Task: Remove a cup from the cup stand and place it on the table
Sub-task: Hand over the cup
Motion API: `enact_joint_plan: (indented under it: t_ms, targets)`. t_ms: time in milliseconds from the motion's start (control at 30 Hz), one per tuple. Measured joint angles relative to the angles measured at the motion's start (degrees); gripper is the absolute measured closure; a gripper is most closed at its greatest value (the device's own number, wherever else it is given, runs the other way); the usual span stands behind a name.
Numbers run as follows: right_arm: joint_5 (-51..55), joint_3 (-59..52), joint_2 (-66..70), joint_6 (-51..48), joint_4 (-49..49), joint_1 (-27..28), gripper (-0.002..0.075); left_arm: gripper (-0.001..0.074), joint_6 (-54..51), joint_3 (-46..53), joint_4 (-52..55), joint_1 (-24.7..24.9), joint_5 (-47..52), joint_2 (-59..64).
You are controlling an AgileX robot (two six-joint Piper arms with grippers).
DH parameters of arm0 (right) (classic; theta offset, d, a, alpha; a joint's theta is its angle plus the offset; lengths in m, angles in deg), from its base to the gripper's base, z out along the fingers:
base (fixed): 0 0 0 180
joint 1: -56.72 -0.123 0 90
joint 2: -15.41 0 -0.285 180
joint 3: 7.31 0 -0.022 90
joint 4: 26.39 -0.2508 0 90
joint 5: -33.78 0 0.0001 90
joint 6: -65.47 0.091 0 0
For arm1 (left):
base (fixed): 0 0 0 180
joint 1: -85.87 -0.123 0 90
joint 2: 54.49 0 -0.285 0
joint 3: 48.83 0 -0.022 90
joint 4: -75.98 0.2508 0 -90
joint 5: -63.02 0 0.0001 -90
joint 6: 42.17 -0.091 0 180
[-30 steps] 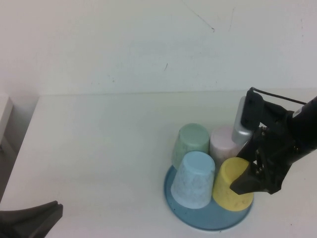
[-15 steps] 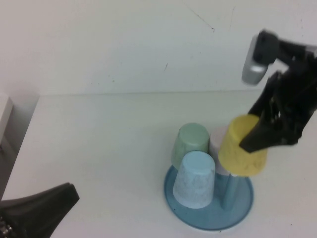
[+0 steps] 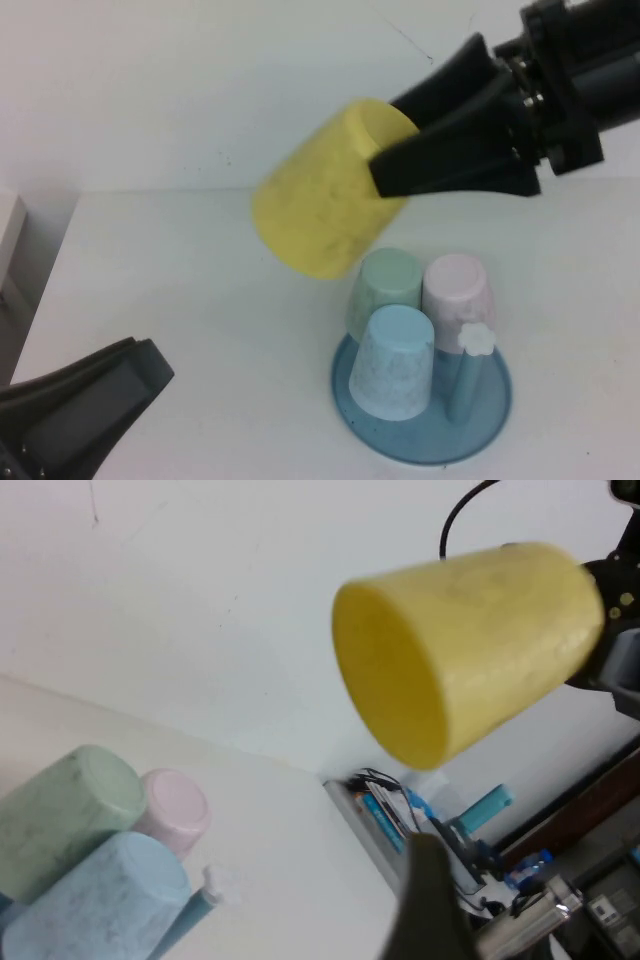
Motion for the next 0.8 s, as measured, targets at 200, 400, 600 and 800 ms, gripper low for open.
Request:
enact_joint_plan:
  t_ms: [200,400,600,800]
  targets:
    - [-0.6,-3.8,3.1,-4.8,-9.9,-2.6,0.0165,0.0253,2.6,0.0,-0.2,0.0,0.0,0.0]
    - [-1.2,-4.7,6.4,-6.2,-12.8,-8.4,0.0165,0.0242,2.8,0.0,-0.2,0.0,-0.6,0.0]
    - [-1.2,-4.7,8.7,-7.6,-13.4,-13.3,0.0165,0.0271,2.9,0.0,-0.2,0.0,-4.2,0.0]
    - [-2.1,-4.7,9.4,-9.8,-14.4,-14.0,0.0168,0.0568,2.3,-0.1,-1.2,0.0,-5.1,0.0]
